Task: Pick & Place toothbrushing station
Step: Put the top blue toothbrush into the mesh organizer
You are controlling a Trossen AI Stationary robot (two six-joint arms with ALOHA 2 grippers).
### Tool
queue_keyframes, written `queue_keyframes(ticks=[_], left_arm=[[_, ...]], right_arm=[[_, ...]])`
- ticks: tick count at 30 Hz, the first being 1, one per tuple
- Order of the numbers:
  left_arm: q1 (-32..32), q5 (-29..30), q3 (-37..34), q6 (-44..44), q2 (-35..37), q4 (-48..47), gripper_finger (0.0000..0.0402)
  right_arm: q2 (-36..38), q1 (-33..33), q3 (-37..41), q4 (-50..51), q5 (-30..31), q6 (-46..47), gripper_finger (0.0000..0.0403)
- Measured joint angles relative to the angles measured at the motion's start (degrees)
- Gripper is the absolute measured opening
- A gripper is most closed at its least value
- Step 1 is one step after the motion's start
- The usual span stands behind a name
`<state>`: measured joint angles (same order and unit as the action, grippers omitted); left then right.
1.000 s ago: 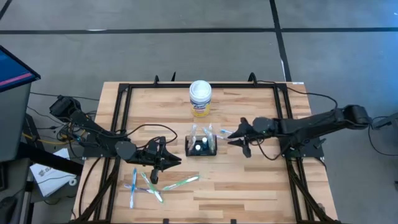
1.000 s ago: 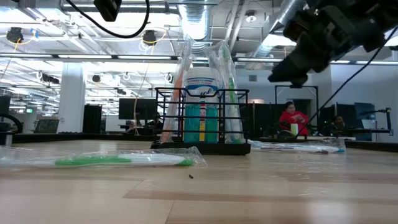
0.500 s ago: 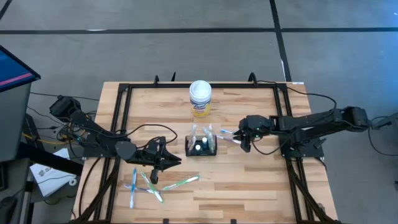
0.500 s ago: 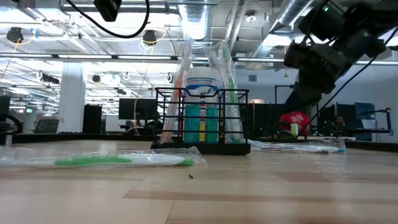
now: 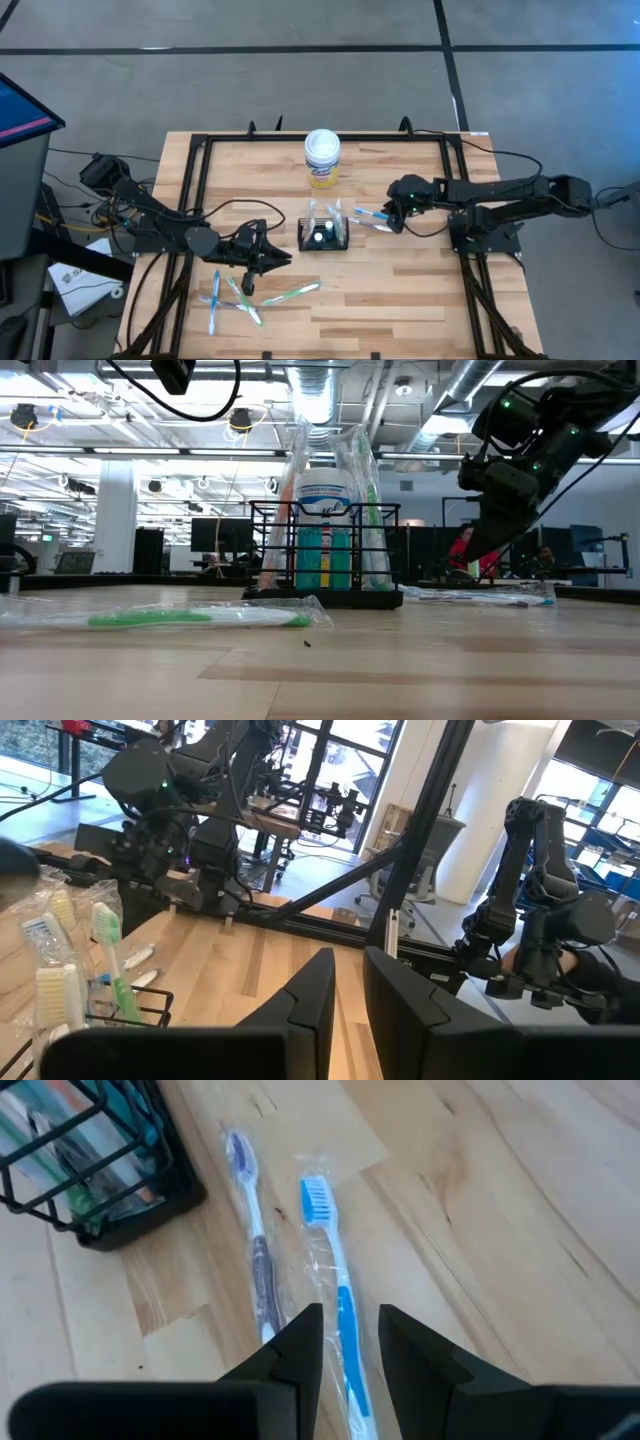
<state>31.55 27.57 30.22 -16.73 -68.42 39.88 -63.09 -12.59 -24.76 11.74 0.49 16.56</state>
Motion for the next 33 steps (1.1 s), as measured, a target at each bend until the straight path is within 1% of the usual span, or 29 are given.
queue_keyframes(ticks=[7,16,21,26,30,33], left_arm=[[0.0,0.0,0.0,0.0,0.0,0.0,0.0050],[0.0,0.0,0.0,0.0,0.0,0.0,0.0050],[0.0,0.0,0.0,0.0,0.0,0.0,0.0050],[0.0,0.0,0.0,0.0,0.0,0.0,0.0050],[0.0,0.0,0.0,0.2,0.0,0.0,0.0050],[0.0,0.0,0.0,0.5,0.0,0.0,0.0050]], right_arm=[[0.0,-0.3,0.0,-0.5,0.0,0.0,0.0092],[0.0,-0.4,0.0,-5.3,-0.2,-0.4,0.0092],[-0.2,-0.5,0.0,-3.1,-0.1,-0.5,0.0092],[-4.3,-0.5,-0.1,-3.8,0.0,0.8,0.0092],[-10.2,-1.1,-0.4,-3.8,0.0,-3.9,0.0092],[-13.8,-1.9,-0.7,-7.4,-0.3,-4.4,0.0092]])
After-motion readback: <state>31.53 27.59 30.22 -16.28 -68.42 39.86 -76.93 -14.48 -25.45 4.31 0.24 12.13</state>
